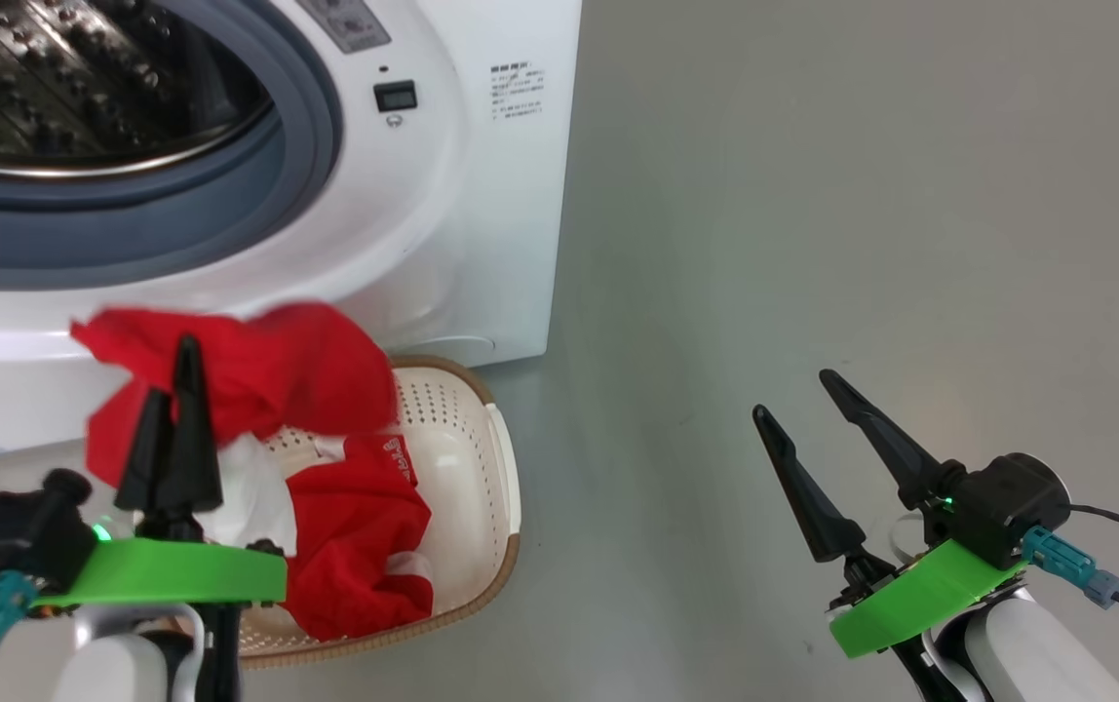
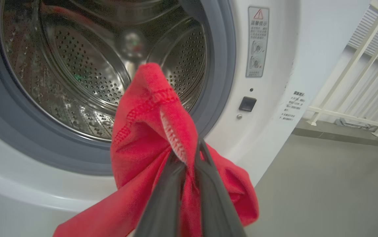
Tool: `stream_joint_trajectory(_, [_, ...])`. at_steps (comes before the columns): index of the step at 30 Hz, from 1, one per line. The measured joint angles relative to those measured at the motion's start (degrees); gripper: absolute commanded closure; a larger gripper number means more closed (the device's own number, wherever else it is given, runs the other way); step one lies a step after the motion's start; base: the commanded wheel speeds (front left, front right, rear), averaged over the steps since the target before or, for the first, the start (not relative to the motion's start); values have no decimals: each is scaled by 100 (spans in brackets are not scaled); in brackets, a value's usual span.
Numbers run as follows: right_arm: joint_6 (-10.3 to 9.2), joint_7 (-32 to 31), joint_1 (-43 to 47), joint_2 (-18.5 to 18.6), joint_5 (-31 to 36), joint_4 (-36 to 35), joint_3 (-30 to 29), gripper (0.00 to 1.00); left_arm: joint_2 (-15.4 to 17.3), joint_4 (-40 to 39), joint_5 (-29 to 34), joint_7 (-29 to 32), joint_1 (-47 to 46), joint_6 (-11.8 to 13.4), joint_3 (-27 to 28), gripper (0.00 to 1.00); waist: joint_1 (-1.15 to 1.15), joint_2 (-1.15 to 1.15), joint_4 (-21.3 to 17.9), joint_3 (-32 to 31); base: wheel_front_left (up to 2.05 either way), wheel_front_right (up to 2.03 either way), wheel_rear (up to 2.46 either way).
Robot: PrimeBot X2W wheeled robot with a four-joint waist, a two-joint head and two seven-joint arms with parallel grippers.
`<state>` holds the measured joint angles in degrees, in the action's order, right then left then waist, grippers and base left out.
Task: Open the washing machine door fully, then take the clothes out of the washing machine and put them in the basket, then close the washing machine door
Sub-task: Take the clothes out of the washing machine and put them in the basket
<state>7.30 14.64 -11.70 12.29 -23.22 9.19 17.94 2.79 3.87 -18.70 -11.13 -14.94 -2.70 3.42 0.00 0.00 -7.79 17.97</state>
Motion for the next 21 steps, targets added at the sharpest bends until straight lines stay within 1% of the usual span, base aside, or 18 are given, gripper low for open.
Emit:
stream_joint_trajectory(4, [0, 0, -8, -1, 0, 56, 13, 0, -9, 855, -97, -151, -91, 20, -64, 100, 0, 0, 1, 119, 0, 0, 0])
stream_joint_trajectory(5, [0, 0, -32, -5, 0, 82, 36, 0, -15, 1305, -114, -167, -210, 20, -130, 100, 0, 0, -11, 181, 0, 0, 0])
stream_joint_trajectory(9, [0, 0, -53, -15, 1, 112, 52, 0, -44, 2139, -214, -218, -541, 4, -207, 100, 0, 0, -52, 317, 0, 0, 0])
stream_joint_trajectory(14, [0, 0, -138, -30, 1, 120, 76, 0, -58, 3178, -458, -256, -1043, -143, -291, 100, 0, 0, -87, 532, 0, 0, 0])
stream_joint_trajectory(18, [0, 0, -298, -34, 1, 114, 80, 0, -65, 4032, -746, -125, -1451, -268, -349, 100, 0, 0, -108, 740, 0, 0, 0])
stream_joint_trajectory(21, [0, 0, -382, -36, 1, 115, 97, 0, -82, 4554, -827, -100, -1736, -299, -348, 100, 0, 0, -125, 903, 0, 0, 0])
